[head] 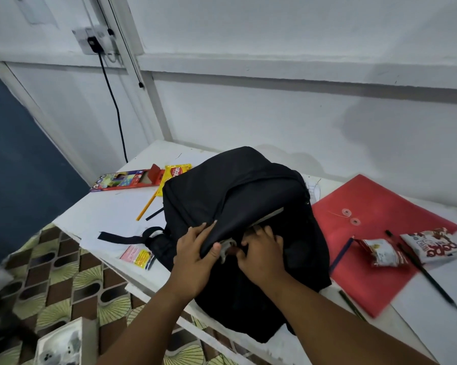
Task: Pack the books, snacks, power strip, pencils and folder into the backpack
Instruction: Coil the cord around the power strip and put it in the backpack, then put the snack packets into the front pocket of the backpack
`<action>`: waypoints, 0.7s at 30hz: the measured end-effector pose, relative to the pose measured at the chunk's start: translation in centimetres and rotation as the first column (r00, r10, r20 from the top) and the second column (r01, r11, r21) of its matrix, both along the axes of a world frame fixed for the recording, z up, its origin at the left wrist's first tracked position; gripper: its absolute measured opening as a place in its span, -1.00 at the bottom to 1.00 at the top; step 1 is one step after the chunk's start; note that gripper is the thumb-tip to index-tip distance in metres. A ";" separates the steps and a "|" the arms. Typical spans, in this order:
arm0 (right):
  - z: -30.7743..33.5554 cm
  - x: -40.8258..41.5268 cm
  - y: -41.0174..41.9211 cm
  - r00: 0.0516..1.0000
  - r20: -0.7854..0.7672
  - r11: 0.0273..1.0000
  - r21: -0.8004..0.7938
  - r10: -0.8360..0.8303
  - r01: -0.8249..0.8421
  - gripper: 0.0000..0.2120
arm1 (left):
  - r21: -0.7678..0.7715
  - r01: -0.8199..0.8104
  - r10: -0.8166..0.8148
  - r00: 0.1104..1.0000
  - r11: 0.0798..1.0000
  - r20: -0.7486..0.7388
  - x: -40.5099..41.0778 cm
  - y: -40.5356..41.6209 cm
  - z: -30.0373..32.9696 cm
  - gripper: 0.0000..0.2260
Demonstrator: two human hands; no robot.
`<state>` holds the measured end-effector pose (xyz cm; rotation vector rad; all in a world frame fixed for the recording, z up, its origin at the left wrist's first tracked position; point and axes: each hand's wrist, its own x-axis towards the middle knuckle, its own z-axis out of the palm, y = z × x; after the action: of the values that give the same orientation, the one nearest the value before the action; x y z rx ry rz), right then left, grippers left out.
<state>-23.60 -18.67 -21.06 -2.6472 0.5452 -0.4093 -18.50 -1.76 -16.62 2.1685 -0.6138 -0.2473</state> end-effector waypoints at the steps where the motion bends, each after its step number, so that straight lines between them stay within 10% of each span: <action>1: 0.2 -0.1 -0.2 1.000 0.003 0.999 0.036 0.016 -0.016 -0.80 | 0.071 0.010 -0.011 1.000 0.997 0.011 -0.3 -0.1 -0.4 -0.49; 9: 2.5 -7.4 -3.6 0.983 0.183 0.858 0.504 0.010 -0.102 -0.87 | -0.080 -0.054 0.056 0.998 0.995 0.024 -2.8 -0.7 -1.7 -0.44; 16: 3.1 -14.0 -7.7 0.964 0.245 0.897 0.442 -0.102 -0.017 -0.77 | -0.371 -0.197 0.249 0.963 0.908 0.098 -6.8 -3.0 -2.8 -0.36; 21: 3.5 -17.0 -11.0 0.942 0.290 0.953 0.291 -0.170 0.082 -0.77 | -0.121 0.030 0.031 0.882 0.992 0.470 -9.2 -4.7 -5.6 -0.68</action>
<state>-40.56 -29.64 -17.58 -2.2301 0.6219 -0.7215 -27.73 -6.47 -22.25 2.1118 -0.8740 0.3280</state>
